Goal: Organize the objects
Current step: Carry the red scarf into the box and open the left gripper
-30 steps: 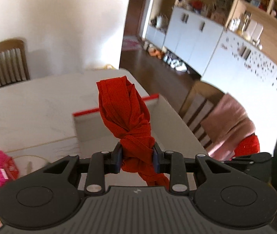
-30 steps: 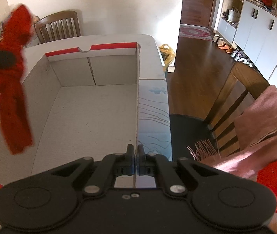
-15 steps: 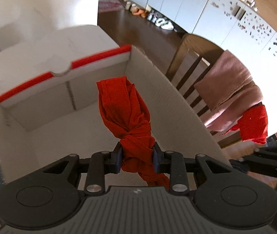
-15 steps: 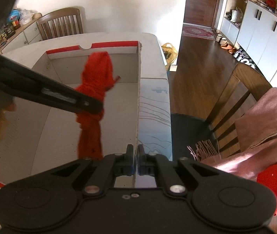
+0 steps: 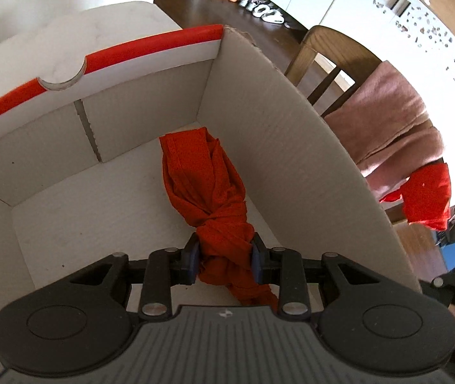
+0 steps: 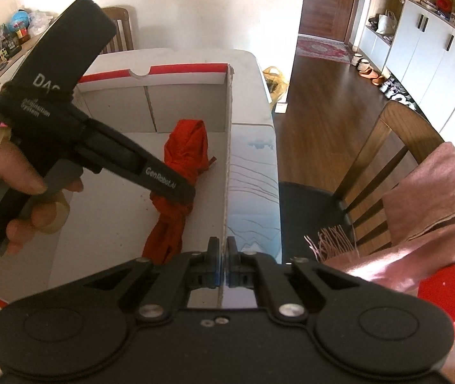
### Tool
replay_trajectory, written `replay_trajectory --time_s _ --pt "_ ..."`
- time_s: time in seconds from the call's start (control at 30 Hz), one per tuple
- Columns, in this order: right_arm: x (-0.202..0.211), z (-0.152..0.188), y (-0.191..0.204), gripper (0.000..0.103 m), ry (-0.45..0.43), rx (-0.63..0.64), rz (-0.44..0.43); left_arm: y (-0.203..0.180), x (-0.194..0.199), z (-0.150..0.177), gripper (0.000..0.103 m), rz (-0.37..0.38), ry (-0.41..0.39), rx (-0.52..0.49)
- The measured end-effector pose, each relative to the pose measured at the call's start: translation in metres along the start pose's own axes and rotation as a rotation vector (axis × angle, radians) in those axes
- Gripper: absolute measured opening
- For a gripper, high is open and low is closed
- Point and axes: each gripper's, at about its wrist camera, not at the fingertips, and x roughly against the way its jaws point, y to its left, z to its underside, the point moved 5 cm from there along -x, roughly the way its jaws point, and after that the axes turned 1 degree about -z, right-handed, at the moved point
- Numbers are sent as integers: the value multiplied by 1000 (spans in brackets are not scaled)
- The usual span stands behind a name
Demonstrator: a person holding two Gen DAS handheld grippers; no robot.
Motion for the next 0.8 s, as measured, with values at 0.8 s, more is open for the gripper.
replay_trajectory --time_s 0.8 --pt "-7 1 1 2 25 -9 17 9 69 8 62 42 -126 27"
